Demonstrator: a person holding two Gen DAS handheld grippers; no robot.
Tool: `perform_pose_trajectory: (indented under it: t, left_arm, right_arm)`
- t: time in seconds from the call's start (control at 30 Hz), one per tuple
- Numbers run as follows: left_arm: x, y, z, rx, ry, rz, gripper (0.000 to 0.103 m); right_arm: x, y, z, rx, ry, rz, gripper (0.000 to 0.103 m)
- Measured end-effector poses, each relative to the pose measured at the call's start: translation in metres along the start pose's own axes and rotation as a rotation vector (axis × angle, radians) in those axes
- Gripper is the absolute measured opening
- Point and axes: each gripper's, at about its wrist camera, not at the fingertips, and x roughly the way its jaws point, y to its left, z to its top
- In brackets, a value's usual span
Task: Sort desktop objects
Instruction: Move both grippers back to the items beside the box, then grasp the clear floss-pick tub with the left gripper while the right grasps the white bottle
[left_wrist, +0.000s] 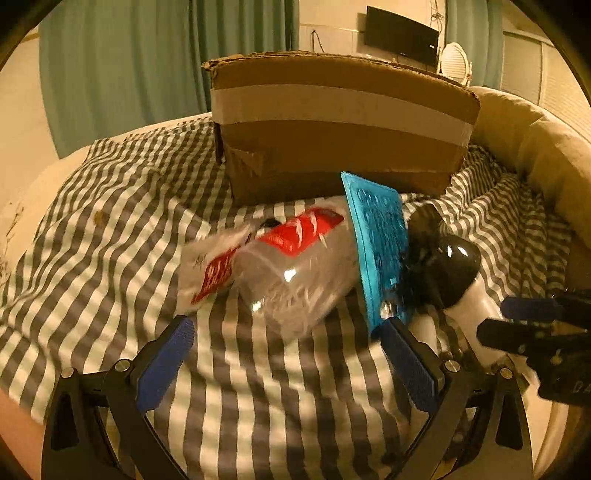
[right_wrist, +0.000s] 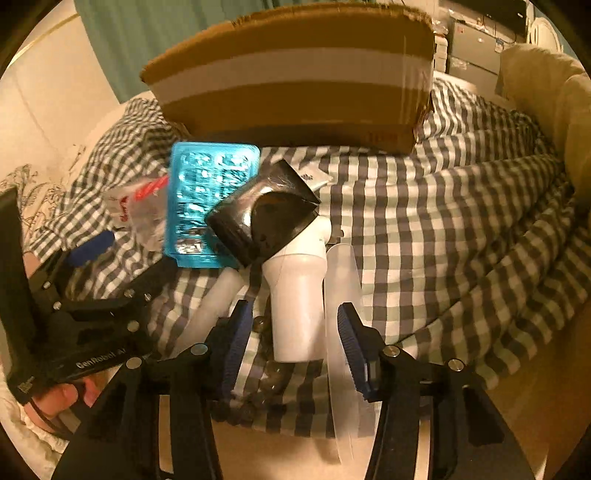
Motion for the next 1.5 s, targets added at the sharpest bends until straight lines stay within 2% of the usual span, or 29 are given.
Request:
perform_pose_trajectory:
  t: [0.23,0.33,0.43,0.53,0.7,0.87,1.1,1.27,1.5]
  left_arm:
    - [0.021,0.009,0.016,0.0,-0.008,-0.056,0.103]
    - [0.027,0.004,0.023,0.039,-0.027,-0.066,0.103]
    - [0.034,0.001,0.026,0.076,-0.024,-0.112,0.102]
    - [0.034,0.001,0.024,0.077,-0.031,-0.132,0.096]
    - [0.023,0.004,0.018,0.042,-0.01,-0.166,0.078]
    - [0.008,0.003,0.01,0.022,0.013,-0.19,0.07]
    - [-0.009,0.01,-0.009,-0.048,0.061,-0.19,0.07]
    - [-0.017,0.01,-0.01,-0.051,0.056,-0.182,0.07]
    - [-0.043,0.023,-0.02,-0.112,0.05,-0.204,0.071]
  right_arm:
    - [0.021,-0.001,0.007,0.02,0.03,0.018,0.042]
    - [0.026,0.003,0.01,0.004,0.033,0.007,0.042]
    - [0.032,0.005,0.012,-0.003,0.043,-0.005,0.037]
    - [0.031,0.008,0.014,-0.017,0.057,-0.021,0.036]
    - [0.026,0.006,0.011,0.005,0.07,-0.005,0.035]
    - [0.011,-0.001,0.003,0.018,0.062,-0.003,0.034]
    - [-0.002,-0.005,-0.005,0.032,0.057,0.005,0.034]
    - [-0.004,-0.003,-0.007,0.031,0.052,0.013,0.034]
    - [-0.007,0.002,-0.007,0.024,0.045,0.027,0.034]
